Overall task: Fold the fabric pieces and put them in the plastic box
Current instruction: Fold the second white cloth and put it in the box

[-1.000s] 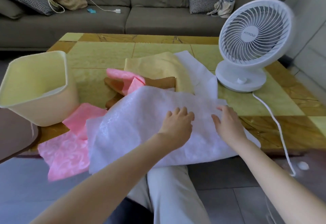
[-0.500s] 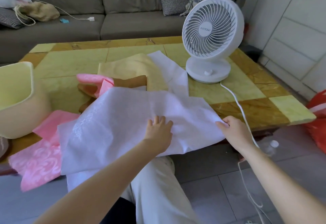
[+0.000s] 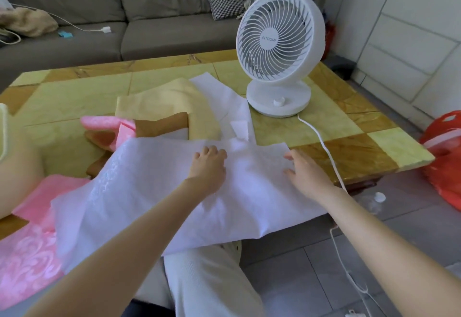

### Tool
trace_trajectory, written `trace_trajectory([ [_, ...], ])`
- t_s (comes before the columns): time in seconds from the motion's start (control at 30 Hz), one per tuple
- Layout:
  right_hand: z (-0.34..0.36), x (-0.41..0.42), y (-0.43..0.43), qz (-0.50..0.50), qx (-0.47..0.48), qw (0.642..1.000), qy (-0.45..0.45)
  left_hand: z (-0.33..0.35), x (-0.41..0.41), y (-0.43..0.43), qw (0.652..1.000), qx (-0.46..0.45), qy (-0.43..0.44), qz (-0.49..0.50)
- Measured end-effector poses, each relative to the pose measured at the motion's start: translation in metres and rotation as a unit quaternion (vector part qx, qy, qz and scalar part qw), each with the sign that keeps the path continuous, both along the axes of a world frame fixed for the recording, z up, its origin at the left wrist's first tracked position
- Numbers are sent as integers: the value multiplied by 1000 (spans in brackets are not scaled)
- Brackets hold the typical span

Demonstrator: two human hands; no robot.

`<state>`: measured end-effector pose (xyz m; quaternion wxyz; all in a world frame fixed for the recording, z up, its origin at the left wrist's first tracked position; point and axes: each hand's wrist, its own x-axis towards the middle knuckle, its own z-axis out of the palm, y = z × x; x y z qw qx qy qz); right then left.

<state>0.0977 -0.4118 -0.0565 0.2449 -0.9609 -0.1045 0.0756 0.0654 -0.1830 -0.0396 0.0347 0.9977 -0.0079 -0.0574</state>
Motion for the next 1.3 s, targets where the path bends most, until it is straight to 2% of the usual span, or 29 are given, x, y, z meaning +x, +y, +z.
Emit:
trace_trajectory([
  [0.1,-1,24,23,2,-21,1000,8,2,16,15,1000,14,7,20],
  [0.2,-9,42,33,-117,-62,989,66,0,23,23,999,14,35,39],
  [0.27,-13,47,36,-153,-77,982,84,-4,24,23,998,21,44,44],
  [0.33,-16,51,34,-154,-42,981,107,-7,27,22,997,29,45,47],
  [0.4,-13,55,30,-127,-48,983,124,-9,31,21,997,32,46,53],
  [0.47,-7,58,25,-113,-30,991,71,-12,34,20,997,33,50,56],
  [0.53,3,59,18,-134,55,988,-56,-15,36,19,996,35,51,57],
  [0.6,14,55,12,-146,121,966,-174,-16,38,16,997,11,39,59],
  [0.67,21,46,11,-113,160,960,-200,-13,40,11,997,-52,-3,53],
  [0.8,11,17,18,53,132,985,-98,2,42,-7,965,-242,-87,-52],
  [0.87,4,1,23,123,103,987,-29,7,39,-16,951,-268,-95,-119],
  [0.93,1,-9,25,151,94,984,31,6,34,-21,957,-235,-71,-151],
  [0.97,2,-11,25,149,112,981,48,3,30,-21,965,-213,-48,-148],
  [1.03,5,-4,24,100,149,983,24,-4,23,-18,975,-177,-15,-131],
  [1.1,4,11,21,30,130,991,-17,-11,15,-13,976,-177,-7,-129],
  [1.13,3,17,20,3,99,995,-9,-13,12,-10,974,-182,-3,-131],
  [1.23,-7,33,19,-13,-5,995,97,-14,6,-3,975,-187,14,-116],
  [1.3,-7,39,20,-4,9,990,139,-13,6,0,974,-209,18,-90],
])
